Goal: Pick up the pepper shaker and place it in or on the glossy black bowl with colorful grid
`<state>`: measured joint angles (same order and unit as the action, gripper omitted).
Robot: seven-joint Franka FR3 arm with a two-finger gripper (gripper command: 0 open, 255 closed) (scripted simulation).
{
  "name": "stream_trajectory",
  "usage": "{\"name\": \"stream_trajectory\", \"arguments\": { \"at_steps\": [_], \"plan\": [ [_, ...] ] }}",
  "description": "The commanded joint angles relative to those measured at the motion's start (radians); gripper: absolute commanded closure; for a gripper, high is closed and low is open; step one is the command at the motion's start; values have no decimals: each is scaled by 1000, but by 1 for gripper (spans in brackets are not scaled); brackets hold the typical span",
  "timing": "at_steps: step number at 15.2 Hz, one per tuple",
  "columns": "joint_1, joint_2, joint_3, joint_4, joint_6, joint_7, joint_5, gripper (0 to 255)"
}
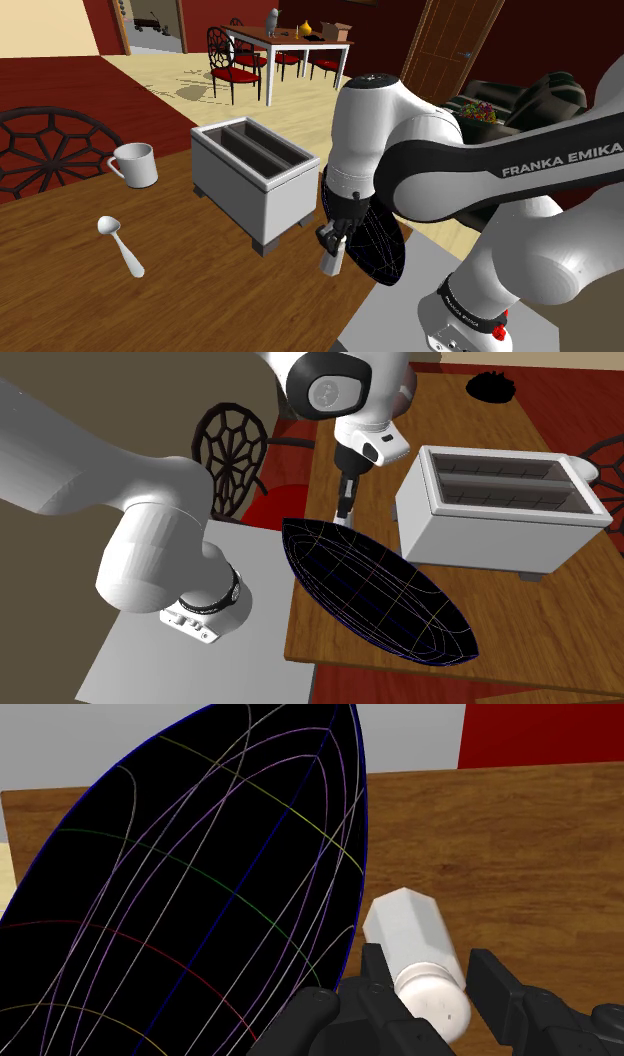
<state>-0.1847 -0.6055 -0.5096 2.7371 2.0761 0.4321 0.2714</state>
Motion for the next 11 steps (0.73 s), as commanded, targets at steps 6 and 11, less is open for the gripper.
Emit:
{"name": "stream_trajectory", "arguments": {
  "at_steps": [6, 11],
  "plan": [
    [-1, -53, 31, -59, -111, -7, -14, 255],
    [0, -80, 52, -109, -189, -10, -26, 255]
  ]
}}
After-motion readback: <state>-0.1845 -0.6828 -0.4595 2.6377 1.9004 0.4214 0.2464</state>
